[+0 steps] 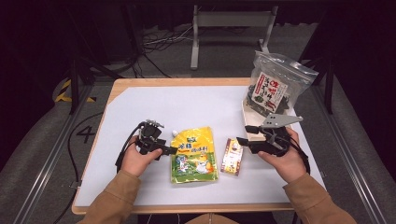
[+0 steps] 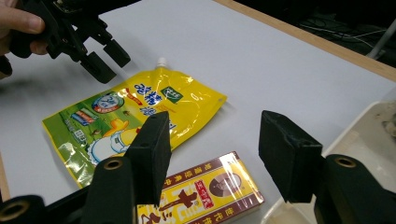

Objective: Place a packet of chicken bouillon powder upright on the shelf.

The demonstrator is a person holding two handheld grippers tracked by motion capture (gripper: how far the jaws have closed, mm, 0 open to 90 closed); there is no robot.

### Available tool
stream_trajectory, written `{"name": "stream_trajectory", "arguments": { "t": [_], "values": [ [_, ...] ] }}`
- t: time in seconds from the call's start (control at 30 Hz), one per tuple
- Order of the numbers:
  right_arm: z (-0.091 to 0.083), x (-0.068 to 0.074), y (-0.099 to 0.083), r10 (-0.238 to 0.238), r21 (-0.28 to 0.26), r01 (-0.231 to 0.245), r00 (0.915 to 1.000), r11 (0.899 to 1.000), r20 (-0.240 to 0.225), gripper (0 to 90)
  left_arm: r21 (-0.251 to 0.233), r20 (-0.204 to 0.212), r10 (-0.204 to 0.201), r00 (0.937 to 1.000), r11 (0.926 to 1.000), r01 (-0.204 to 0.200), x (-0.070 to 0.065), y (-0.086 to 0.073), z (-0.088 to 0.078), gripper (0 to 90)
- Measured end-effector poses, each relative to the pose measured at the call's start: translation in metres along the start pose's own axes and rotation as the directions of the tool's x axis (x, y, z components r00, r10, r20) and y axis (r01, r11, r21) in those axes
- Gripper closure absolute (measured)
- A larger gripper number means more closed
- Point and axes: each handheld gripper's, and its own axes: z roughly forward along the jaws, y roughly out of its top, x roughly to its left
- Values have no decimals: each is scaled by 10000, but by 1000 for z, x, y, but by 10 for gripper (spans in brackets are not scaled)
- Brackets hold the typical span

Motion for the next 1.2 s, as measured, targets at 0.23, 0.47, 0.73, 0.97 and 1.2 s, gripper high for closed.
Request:
{"name": "stream_trajectory", "arguments": {
  "t": [0.23,0.47,0.73,0.97,1.2],
  "values": [
    [17,4,0,20,146,-16,9995,9999,-311,432,104,41,2,10000,9999,-2,-1,-2,2,302],
    [37,3,2,221,451,-194,9980,9988,-589,432,73,-8,107,9999,9999,-107,-3,-7,-1,301],
    [67,2,9,418,737,-354,9954,9967,-864,432,17,-99,160,9998,9999,-159,-1,-15,-8,303],
    [86,-1,12,665,1022,-571,9936,9931,-915,431,-35,-175,229,9996,9997,-230,-1,-19,-10,303],
    [101,-9,13,1162,1233,-1055,9897,9867,-832,432,-16,-262,311,9992,9995,-312,-1,-19,-12,309]
  ]
}}
